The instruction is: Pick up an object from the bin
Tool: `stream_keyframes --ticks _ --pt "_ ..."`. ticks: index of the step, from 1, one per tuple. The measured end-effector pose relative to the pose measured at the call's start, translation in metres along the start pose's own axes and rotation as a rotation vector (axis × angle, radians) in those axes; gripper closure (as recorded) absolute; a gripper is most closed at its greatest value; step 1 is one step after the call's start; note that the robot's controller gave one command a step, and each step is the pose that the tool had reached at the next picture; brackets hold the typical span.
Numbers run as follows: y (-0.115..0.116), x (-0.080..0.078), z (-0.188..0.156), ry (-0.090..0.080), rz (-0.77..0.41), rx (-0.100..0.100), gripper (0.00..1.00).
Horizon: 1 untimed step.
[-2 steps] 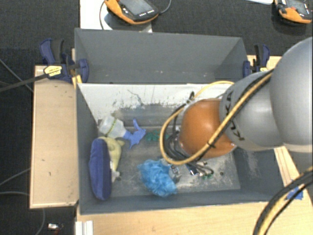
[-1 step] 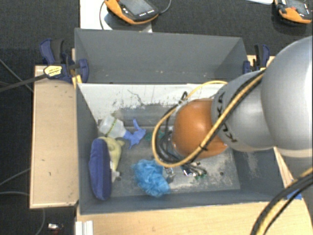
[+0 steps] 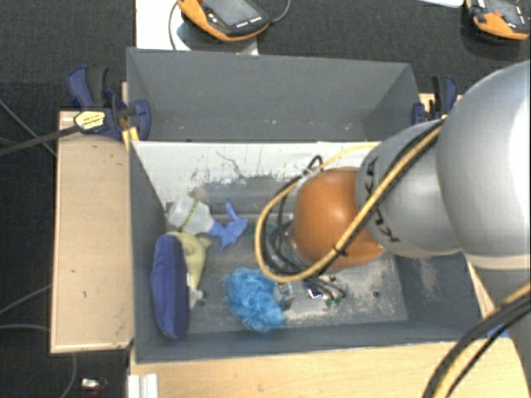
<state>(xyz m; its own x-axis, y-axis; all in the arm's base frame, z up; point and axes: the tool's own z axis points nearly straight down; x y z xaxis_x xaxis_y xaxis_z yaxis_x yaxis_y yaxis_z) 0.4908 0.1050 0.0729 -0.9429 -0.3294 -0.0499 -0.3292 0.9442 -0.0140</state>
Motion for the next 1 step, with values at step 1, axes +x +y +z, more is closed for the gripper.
stream_keyframes --ticks 1 --pt "0.0254 -0.0407 0.0019 -0.006 -0.024 0.001 1.0"
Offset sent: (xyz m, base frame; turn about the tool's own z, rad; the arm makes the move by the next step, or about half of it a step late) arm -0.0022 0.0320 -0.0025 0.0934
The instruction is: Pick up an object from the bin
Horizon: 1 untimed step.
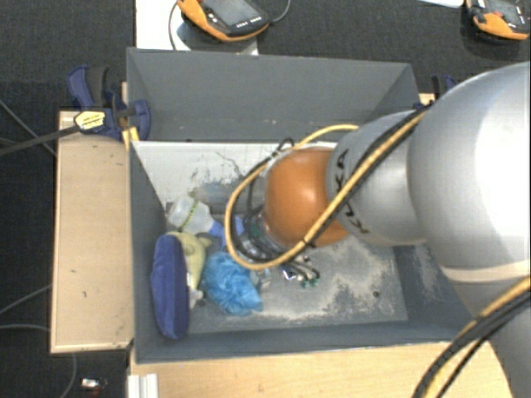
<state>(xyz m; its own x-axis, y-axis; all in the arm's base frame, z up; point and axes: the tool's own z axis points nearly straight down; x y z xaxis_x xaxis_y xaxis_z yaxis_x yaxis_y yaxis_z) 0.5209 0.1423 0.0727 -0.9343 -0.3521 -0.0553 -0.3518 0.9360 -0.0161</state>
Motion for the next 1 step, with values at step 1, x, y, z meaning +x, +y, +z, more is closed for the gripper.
stream_keyframes --ticks 1 --pt "0.0054 0.0237 -0.0019 -0.004 0.109 0.0 1.0"
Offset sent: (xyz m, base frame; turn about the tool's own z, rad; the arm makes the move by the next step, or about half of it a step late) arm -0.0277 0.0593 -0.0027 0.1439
